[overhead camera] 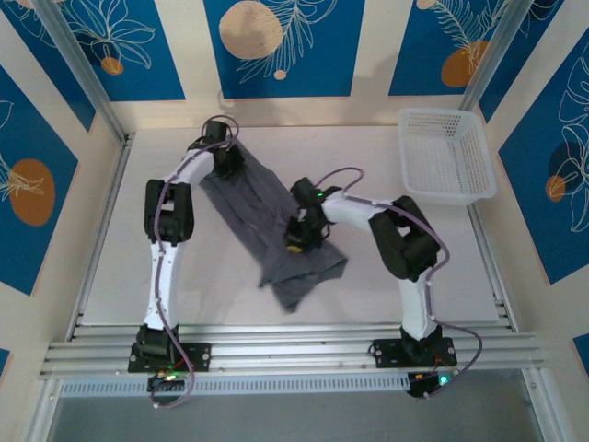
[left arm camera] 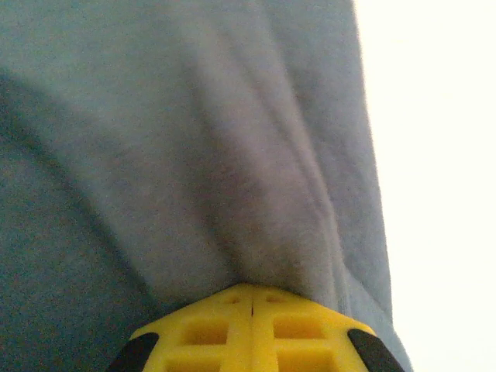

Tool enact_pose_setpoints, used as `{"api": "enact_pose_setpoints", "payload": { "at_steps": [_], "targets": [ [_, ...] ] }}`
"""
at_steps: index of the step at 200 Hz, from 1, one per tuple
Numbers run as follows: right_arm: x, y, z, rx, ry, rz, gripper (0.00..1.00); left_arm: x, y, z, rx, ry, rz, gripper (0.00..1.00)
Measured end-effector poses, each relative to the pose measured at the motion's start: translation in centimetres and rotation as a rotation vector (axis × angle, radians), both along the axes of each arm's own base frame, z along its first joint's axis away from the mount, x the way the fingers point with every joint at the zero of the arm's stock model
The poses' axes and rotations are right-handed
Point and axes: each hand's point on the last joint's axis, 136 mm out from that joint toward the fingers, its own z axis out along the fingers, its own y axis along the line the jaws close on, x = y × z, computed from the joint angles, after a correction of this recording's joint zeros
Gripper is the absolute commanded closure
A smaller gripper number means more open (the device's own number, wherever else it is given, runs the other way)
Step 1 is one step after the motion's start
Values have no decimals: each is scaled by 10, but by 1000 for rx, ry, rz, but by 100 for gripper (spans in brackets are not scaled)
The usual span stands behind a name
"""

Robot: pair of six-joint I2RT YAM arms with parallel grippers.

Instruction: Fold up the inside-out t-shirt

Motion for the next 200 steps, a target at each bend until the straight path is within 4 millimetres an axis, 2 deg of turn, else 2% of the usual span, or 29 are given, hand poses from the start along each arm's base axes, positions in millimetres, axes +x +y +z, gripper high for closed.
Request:
{"api": "enact_pose_setpoints", "payload": {
  "at_steps": [18, 35, 46, 63, 78, 85, 96, 115, 127, 135, 142, 150, 164, 181, 189, 200],
  "targets": [
    [-20, 56, 3, 61, -14, 135, 100, 12, -6, 3, -15, -26, -25, 100],
    [-37, 98, 9, 114, -20, 236, 100, 12, -7, 4, -7, -26, -42, 100],
    [-43, 116, 18, 143, -37, 277, 100, 10, -6, 6, -2, -24, -46, 100],
    [-44, 124, 35, 175, -68, 302, 97, 3, 0, 11, 12, -13, -53, 86],
    [-33, 116, 60, 203, -116, 288, 92, -14, 6, 28, 22, -4, -60, 74],
    [-26, 107, 73, 219, -150, 266, 90, -24, 9, 43, 26, -12, -64, 69],
    [-18, 86, 95, 240, -207, 226, 87, -45, 17, 74, 26, -34, -59, 64],
    [-7, 35, 126, 257, -311, 130, 81, -91, 32, 141, 32, -126, -52, 58],
    [-1, 6, 130, 254, -357, 70, 75, -128, 43, 181, 37, -197, -37, 56],
    [-2, -9, 125, 248, -372, 46, 67, -153, 50, 198, 43, -239, -20, 55],
    [-6, -21, 116, 235, -372, 33, 65, -173, 55, 206, 47, -256, -10, 54],
    [-15, -29, 102, 220, -353, 31, 65, -196, 60, 205, 52, -265, 3, 53],
    [-35, -37, 74, 189, -291, 45, 65, -235, 66, 179, 56, -212, 12, 50],
    [-58, -37, 51, 165, -218, 86, 65, -280, 72, 121, 72, -59, 14, 48],
    [-65, -33, 45, 162, -201, 107, 64, -302, 75, 92, 82, 29, 15, 46],
    [-72, -25, 40, 169, -189, 133, 63, -331, 79, 62, 93, 132, 16, 44]
  ]
}}
